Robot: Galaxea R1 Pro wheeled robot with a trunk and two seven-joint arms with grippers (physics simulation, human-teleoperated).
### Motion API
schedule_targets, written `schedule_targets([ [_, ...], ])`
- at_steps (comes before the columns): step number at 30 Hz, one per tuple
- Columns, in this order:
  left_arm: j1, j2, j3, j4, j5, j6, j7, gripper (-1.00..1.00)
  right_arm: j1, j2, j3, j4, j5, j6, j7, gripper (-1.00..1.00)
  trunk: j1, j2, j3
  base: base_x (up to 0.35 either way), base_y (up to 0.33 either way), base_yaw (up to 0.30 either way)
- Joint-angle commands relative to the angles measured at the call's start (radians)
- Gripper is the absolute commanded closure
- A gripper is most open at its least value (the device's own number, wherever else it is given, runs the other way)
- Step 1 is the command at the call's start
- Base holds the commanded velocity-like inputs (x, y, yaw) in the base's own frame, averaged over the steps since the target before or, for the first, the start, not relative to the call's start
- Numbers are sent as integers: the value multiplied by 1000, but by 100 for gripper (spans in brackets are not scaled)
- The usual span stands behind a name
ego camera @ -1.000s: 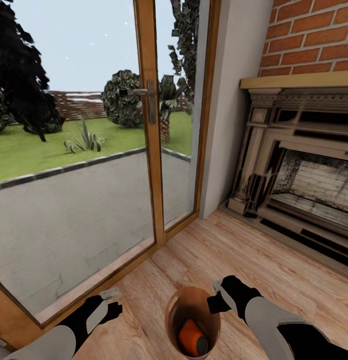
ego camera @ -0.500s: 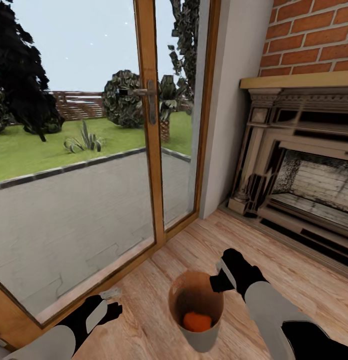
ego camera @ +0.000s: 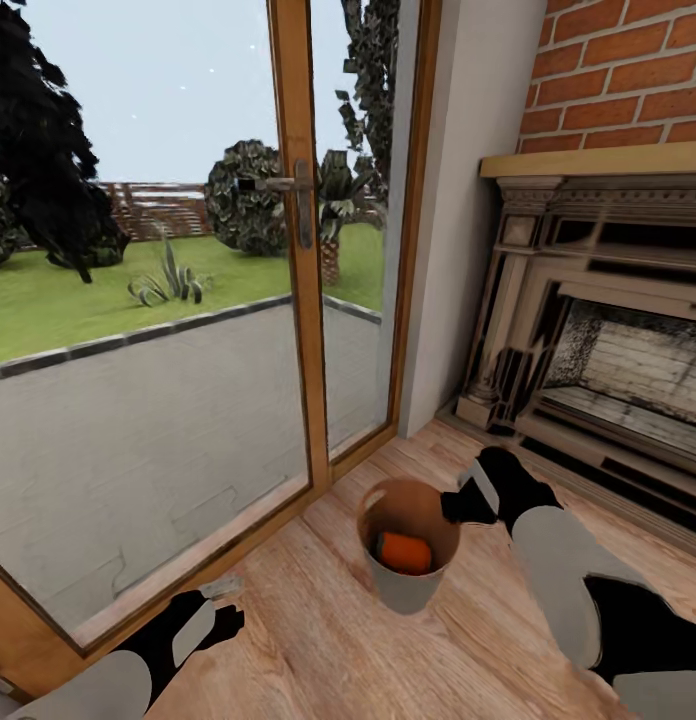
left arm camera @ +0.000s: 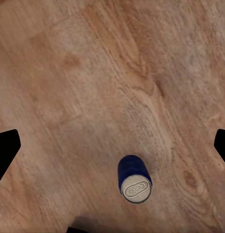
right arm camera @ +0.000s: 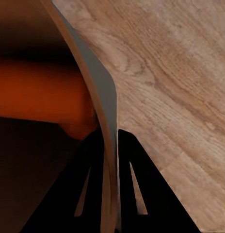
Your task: Put the three can of soda from the living room inside the tash can in the kitchen.
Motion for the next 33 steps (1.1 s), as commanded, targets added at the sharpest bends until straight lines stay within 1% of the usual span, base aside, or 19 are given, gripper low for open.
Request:
schedule_targets([
  [1,0,0,0,0,0,0,0,-100,-24,-9,-12,35,2,0,4,100,0,0,0,0,0,0],
  [2,0,0,0,0,0,0,-1,-100,-74,-34,-36,113,2,0,4,100,0,0,0,0,0,0],
  [4,0,0,0,0,0,0,-2,-100,-126,-72,-55,198,1,0,4,100,0,0,0,0,0,0],
  [5,0,0,0,0,0,0,-3,-100,-176,-116,-69,284,0,0,5,100,0,0,0,0,0,0],
  [6,0,0,0,0,-1,0,-3,-100,-199,-136,-74,320,0,0,5,100,0,0,0,0,0,0],
  [7,0,0,0,0,-1,0,-4,-100,-236,-169,-80,374,-1,0,5,100,0,0,0,0,0,0],
  [8,0,0,-1,0,-1,0,-4,-100,-250,-182,-81,393,-1,0,5,100,0,0,0,0,0,0],
  [9,0,0,-1,0,-1,0,-4,-100,-270,-200,-81,421,-1,0,4,100,0,0,0,0,0,0],
  [11,0,0,-1,-1,-1,0,-5,-100,-288,-216,-73,445,-1,0,4,100,0,0,0,0,0,0],
  [13,0,0,-1,-1,-1,0,-6,-100,-297,-222,-58,457,-1,0,4,100,0,0,0,0,0,0],
  [18,0,-1,-2,-1,-3,1,-8,-100,-308,-223,-38,466,0,0,3,100,0,0,0,0,0,0],
  [22,0,-2,-4,0,-5,1,-8,-100,-336,-221,-31,470,-1,0,3,100,0,0,0,0,0,0],
  [25,0,-12,-7,0,-6,1,-4,-100,-375,-217,-24,473,0,0,3,100,0,0,0,0,0,0],
  [27,0,-17,-8,1,-7,1,-2,-100,-412,-212,9,474,0,0,3,100,0,0,0,0,0,0],
  [28,0,-18,-9,1,-7,1,-2,-100,-421,-210,22,474,0,0,3,100,0,0,0,0,0,0],
  [29,0,-19,-9,1,-7,1,-1,-100,-440,-206,50,474,1,0,3,100,0,0,0,0,0,0],
  [30,0,-19,-9,1,-7,1,-1,-100,-450,-204,65,474,1,0,3,100,0,0,0,0,0,0],
  [31,0,-20,-9,1,-7,1,-1,-100,-470,-199,93,474,1,0,3,100,0,0,0,0,0,0],
  [33,0,-21,-9,1,-7,1,-1,-100,-495,-191,122,474,1,0,3,100,0,0,0,0,0,0],
])
